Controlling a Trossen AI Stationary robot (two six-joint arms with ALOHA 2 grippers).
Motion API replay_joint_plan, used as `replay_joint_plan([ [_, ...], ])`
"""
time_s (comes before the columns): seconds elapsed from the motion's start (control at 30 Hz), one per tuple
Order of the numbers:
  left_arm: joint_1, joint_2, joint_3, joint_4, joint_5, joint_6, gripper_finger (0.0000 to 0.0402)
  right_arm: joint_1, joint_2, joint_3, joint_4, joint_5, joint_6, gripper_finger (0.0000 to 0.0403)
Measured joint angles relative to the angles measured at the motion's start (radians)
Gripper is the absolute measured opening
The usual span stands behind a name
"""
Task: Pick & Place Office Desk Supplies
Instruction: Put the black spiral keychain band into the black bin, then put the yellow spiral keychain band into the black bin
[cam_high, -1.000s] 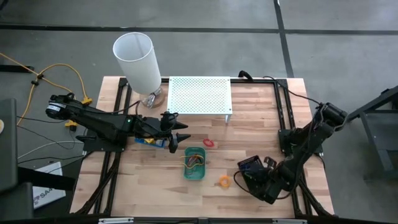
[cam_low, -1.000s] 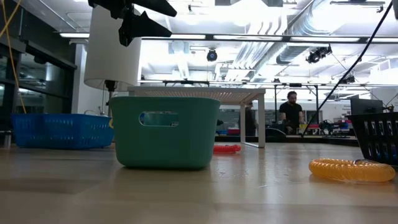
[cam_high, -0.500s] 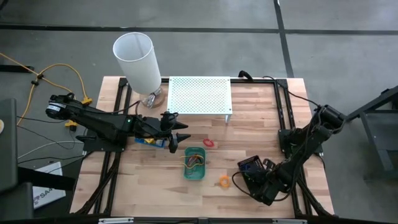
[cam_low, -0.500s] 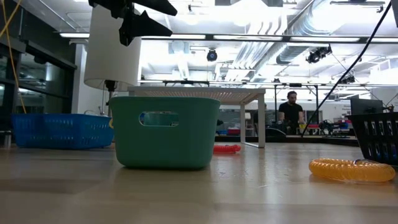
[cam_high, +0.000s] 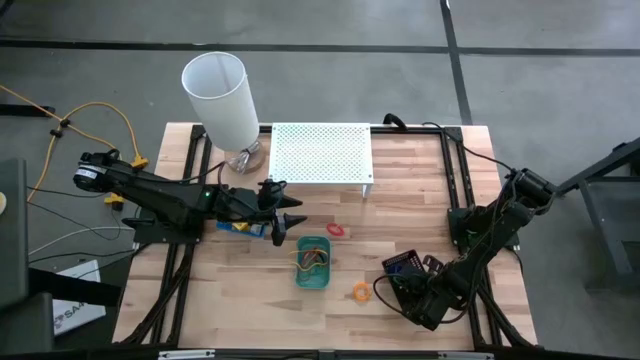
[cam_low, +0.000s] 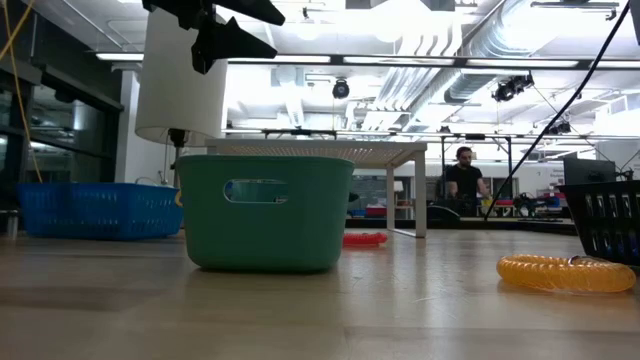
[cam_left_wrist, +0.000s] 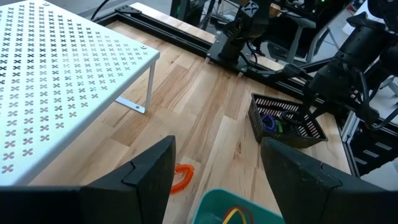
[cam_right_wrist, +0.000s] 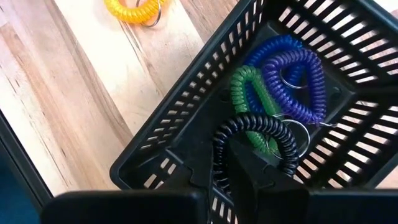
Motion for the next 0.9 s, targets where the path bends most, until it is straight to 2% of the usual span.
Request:
replay_joint_plan([
  [0.57, 0.000, 0.000, 0.000, 0.000, 0.000, 0.000, 0.0230, 0.000, 0.000, 0.000, -0.005, -0.001, -0.018, 0.0027],
  [0.67, 0.000, 0.000, 0.000, 0.000, 0.000, 0.000, 0.0230, 0.000, 0.000, 0.000, -0.006, -0.002, -0.019, 0.0047],
  [0.9, 0.000, 0.000, 0.000, 0.000, 0.000, 0.000, 0.0230, 0.000, 0.000, 0.000, -0.008, 0.002, -0.019, 0.0129],
])
